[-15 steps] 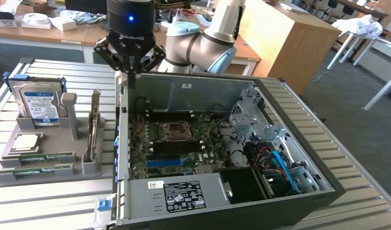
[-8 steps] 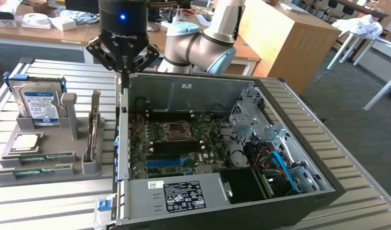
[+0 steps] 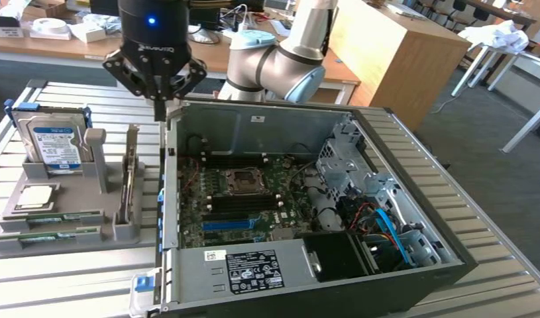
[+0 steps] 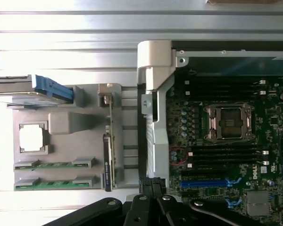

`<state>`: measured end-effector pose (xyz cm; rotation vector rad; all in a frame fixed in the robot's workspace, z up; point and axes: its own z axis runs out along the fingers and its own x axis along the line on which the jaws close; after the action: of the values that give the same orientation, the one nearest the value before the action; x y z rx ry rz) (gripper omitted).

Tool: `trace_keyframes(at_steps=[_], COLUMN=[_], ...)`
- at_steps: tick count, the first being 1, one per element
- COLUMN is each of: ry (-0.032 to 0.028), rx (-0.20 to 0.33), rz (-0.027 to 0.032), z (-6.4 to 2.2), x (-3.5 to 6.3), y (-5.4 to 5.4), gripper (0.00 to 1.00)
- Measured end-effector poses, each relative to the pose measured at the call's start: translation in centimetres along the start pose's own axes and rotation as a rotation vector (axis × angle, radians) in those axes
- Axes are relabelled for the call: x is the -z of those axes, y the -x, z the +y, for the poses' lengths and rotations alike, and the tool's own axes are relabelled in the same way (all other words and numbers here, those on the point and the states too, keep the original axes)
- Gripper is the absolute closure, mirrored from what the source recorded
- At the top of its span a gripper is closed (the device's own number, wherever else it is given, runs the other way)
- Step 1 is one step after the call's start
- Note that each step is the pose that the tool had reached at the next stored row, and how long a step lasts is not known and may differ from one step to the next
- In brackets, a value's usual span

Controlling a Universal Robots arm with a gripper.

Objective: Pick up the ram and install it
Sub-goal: 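Reach for the ram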

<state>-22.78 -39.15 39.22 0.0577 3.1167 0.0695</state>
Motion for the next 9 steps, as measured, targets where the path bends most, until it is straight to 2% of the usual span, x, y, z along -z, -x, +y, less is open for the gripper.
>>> trace_keyframes(at_steps=[9], ry=[0.0000], rx=[0.002], rz=[0.0000], z=[0.00], x=[0.04], y=[-1.8], gripper=[0.90])
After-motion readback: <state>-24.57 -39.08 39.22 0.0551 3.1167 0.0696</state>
